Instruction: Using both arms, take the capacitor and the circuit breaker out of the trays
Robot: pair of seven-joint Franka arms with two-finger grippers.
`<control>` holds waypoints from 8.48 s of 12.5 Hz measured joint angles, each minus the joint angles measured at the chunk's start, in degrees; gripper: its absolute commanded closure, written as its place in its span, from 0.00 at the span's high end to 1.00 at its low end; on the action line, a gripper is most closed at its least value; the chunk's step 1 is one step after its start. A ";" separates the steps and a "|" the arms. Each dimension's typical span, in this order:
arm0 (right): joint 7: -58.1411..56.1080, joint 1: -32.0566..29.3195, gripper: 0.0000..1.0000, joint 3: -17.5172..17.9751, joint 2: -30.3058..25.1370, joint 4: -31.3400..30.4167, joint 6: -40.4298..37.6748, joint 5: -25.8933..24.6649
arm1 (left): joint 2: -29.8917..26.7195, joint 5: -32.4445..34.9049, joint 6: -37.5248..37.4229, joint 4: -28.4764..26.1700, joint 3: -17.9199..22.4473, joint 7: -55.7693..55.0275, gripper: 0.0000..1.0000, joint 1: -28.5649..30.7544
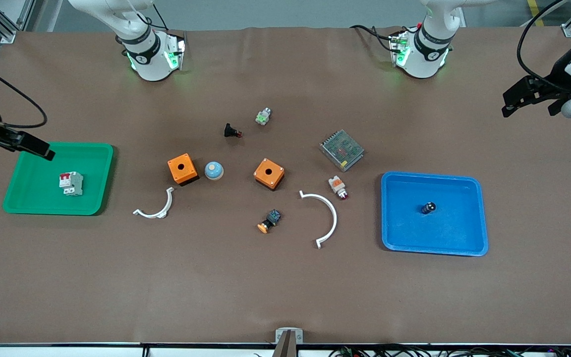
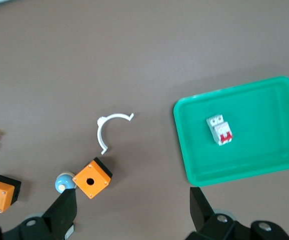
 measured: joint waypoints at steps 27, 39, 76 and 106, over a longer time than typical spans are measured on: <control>-41.21 -17.91 0.94 -0.50 21.89 -26.70 43.93 -0.10 | 33.54 0.06 54.59 -20.58 -0.69 0.01 0.73 -0.06; -49.91 -19.00 0.02 0.36 20.81 -29.09 44.61 0.24 | 35.90 0.06 53.57 -20.05 -0.77 0.02 0.02 -0.22; -6.49 -0.90 1.00 -0.53 7.29 -2.12 8.74 4.31 | 38.57 20.98 46.03 -6.93 -18.71 -78.59 1.00 -18.94; -6.70 -2.04 1.00 -0.29 -2.79 3.09 -2.97 0.11 | 2.58 1.40 -1.77 4.12 -1.29 -1.38 1.00 -0.90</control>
